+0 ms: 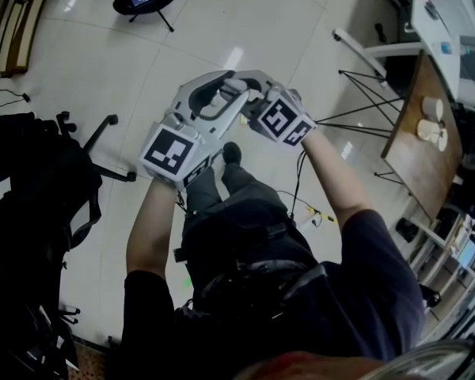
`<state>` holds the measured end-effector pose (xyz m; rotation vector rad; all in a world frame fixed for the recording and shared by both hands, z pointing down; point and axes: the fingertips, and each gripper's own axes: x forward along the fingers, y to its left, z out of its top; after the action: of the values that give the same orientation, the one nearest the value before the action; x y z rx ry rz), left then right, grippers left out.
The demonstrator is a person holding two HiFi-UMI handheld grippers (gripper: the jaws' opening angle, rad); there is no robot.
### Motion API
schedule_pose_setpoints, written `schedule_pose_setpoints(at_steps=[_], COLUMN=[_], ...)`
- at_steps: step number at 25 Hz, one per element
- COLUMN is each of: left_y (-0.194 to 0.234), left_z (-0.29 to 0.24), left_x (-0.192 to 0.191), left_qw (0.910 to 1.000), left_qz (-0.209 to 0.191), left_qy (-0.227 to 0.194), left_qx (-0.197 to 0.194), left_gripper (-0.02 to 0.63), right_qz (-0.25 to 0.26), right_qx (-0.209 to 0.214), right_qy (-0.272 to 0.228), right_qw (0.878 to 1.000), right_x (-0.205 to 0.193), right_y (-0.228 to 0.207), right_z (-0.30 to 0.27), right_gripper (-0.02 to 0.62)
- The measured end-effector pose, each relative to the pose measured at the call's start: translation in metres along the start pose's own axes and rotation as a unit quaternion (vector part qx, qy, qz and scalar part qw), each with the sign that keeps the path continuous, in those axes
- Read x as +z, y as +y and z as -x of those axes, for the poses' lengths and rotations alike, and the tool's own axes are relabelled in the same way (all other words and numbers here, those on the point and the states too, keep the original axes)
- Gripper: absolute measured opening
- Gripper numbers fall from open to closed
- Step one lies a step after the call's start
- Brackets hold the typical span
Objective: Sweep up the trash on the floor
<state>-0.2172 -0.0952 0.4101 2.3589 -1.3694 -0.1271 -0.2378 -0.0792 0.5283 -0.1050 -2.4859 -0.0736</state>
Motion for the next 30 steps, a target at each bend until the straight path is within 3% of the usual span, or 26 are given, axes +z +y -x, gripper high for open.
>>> schedule_pose_setpoints(at_steps=[8,17,24,30], left_y=[0.001,-0.034,-0.080,-0.122], left_z=[0.021,0.006,-0.028,-0.084], left_x=[0.061,0.135,0.151,0.149], left_qw=[0.9975,0.9847,0.9725,0.9705], left_qz=[-0.040,-0.084,-0.115,-0.124], left_qy=[-0.009,-0.016,0.006,0.014], left_qx=[-0.057,-0.152,-0.202,-0.206], left_gripper=[0.137,0.133,0.130,0.130], right_qz=[-0.021,-0.060,-0.080,-0.102], right_qx=[-0.071,-0.145,-0.184,-0.201], right_qy=[-0.008,-0.043,-0.065,-0.084], right_qw=[0.997,0.987,0.978,0.971], right_x=[0.064,0.117,0.108,0.076], right_y=[-0.017,-0.043,-0.057,-0.080], right_z=[0.009,0.071,0.126,0.179], right_gripper=[0.095,0.095,0.095,0.095])
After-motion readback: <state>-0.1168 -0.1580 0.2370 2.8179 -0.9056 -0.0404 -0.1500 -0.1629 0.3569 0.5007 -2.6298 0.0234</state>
